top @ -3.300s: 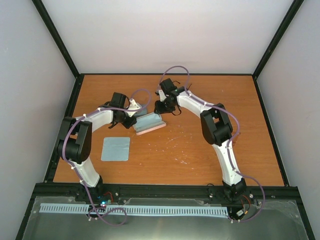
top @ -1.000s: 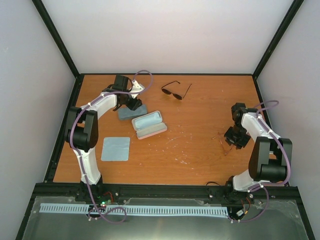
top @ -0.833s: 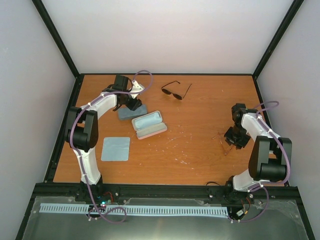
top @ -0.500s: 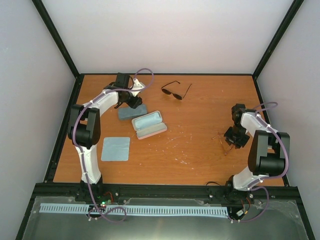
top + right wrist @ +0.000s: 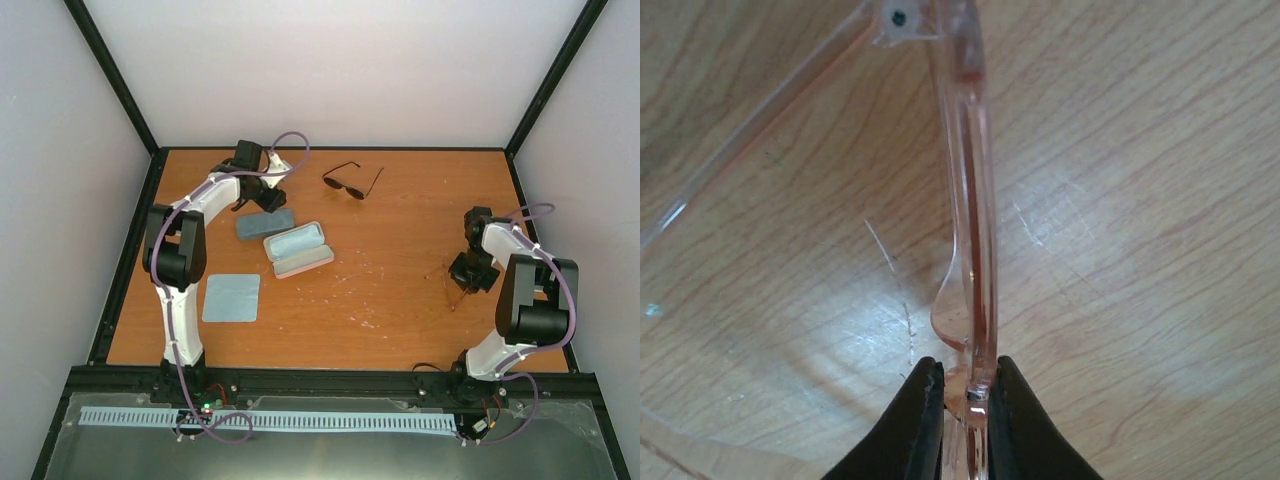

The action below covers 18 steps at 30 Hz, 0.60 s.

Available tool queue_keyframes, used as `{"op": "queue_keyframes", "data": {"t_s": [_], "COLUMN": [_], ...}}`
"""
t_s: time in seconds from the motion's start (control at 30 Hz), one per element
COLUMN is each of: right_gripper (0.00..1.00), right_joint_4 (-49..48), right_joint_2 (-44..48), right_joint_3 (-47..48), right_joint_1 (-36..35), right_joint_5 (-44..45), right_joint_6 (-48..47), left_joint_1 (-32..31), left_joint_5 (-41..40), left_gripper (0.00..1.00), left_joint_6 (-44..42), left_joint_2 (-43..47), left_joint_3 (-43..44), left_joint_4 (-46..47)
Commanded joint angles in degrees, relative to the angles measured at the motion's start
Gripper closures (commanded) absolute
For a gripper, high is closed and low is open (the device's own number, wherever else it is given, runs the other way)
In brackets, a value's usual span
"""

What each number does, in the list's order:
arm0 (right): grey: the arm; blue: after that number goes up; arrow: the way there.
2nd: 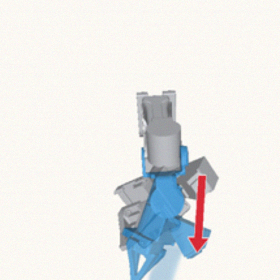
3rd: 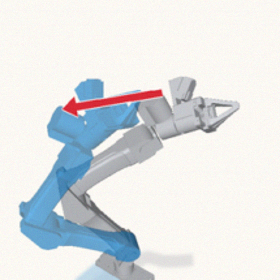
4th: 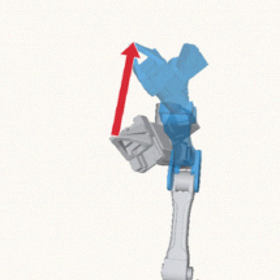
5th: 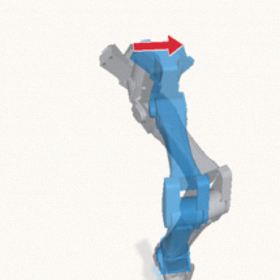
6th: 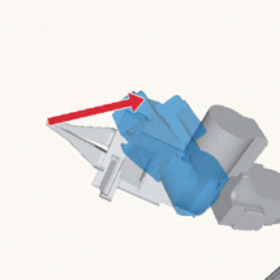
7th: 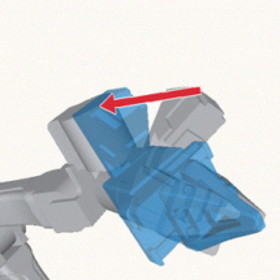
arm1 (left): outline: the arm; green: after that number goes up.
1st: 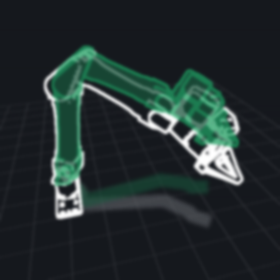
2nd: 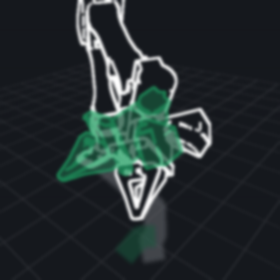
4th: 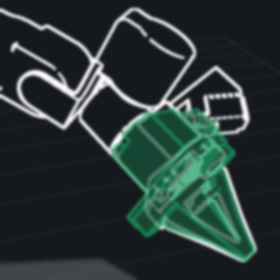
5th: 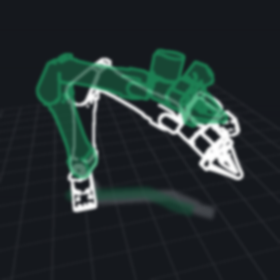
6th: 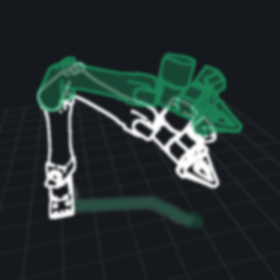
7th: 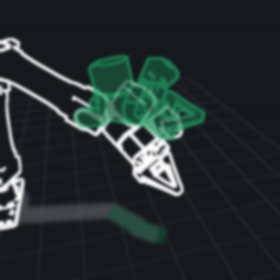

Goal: Organize the sunglasses
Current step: Pick up the sunglasses from the center of the board.

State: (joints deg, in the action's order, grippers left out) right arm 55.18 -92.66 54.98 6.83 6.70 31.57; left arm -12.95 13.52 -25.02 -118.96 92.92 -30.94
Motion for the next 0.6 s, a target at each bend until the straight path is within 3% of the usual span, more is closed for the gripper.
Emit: {"op": "queue_keyframes", "data": {"t_s": [0.0, 0.17, 0.3, 0.57], "right_gripper": [0.95, 0.97, 0.97, 0.97], "right_joint_4": [-1.50, -1.78, -3.37, -14.22], "right_joint_2": [-1.60, -0.26, 5.02, 14.23], "right_joint_3": [0.78, 1.55, 2.59, 2.42], "right_joint_1": [0.69, 0.73, 0.64, 0.28], "right_joint_5": [1.11, -0.88, -6.67, -36.88], "right_joint_6": [-0.91, -2.40, -5.32, -13.17], "left_joint_1": [0.17, -0.85, -1.65, -5.40], "left_joint_5": [0.63, 3.25, 12.13, 28.23], "left_gripper": [0.45, 0.45, 0.45, 0.49], "left_joint_6": [-0.13, -0.21, 0.46, 4.90], "left_joint_2": [-1.48, -1.88, -0.19, 0.54], "left_joint_3": [3.79, 6.04, 7.51, 13.23], "left_joint_4": [-1.87, -3.02, -3.43, -3.29]}}
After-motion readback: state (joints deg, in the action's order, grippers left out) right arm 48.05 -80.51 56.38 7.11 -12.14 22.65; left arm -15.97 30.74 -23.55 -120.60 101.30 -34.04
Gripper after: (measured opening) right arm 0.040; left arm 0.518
